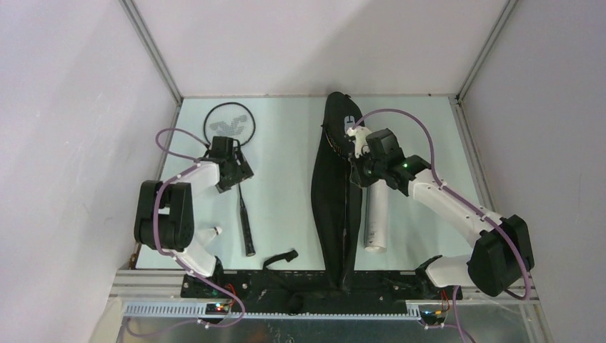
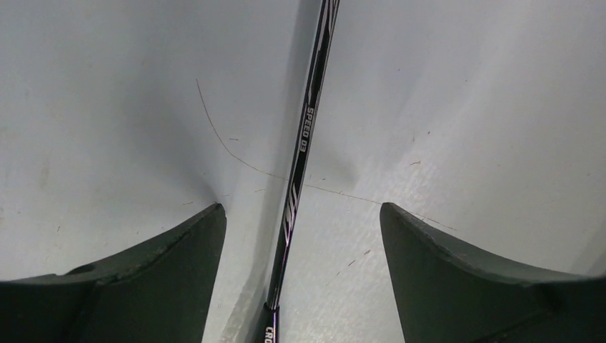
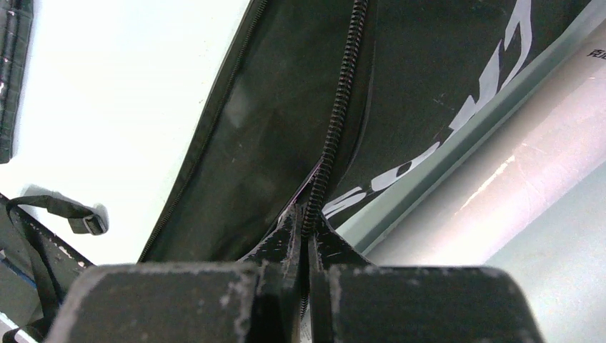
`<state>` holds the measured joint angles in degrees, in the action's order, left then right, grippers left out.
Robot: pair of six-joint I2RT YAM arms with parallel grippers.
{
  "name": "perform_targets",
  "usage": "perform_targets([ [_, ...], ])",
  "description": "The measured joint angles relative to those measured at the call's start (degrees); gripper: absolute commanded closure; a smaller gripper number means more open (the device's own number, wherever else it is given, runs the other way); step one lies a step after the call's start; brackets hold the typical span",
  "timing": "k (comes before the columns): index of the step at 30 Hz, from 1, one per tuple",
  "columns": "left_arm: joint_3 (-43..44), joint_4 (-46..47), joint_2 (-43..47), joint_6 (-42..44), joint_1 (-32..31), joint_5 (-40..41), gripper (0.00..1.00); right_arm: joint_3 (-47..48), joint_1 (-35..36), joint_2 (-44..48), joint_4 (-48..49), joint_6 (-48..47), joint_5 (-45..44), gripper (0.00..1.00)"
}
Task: Pack up the badminton gear
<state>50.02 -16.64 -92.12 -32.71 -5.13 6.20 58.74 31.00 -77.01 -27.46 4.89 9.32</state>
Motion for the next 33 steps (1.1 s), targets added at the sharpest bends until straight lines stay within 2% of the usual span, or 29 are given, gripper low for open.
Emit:
perform_targets([
  [5, 2.8, -3.8, -2.0, 1.0, -0.7, 0.1, 0.23, -0.1, 0.0, 0.3, 0.2, -0.4, 0.4, 1.00],
  [12, 4.9, -5.8, -3.9, 1.8, -4.7, -1.5, 0.44, -1.4, -0.2, 1.9, 0.6, -0.4, 0.7, 1.00],
  [14, 7.5, -7.0, -6.2, 1.9, -6.8, -0.6, 0.46, -2.0, -0.4, 2.9, 0.6, -0.4, 1.0, 1.00],
  [20, 10.6, -7.6, -9.1, 1.7, -15.8, 3.3, 0.46, -3.3, -1.0, 5.9, 0.6, -0.5, 1.7, 1.00],
  [25, 10.6, -10.6, -9.1, 0.8, -25.3, 8.2, 0.40, -3.6, -1.4, 6.3, 0.9, -0.4, 2.2, 1.00],
  [28, 10.3, -11.4, -8.7, -0.9, -27.3, 9.5, 0.37, -3.7, -1.6, 6.3, 1.0, -0.5, 2.5, 1.00],
  [33, 10.6, -12.7, -8.6, -3.9, -26.3, 11.0, 0.37, -3.7, -2.0, 6.3, 1.1, -0.5, 2.9, 1.00],
])
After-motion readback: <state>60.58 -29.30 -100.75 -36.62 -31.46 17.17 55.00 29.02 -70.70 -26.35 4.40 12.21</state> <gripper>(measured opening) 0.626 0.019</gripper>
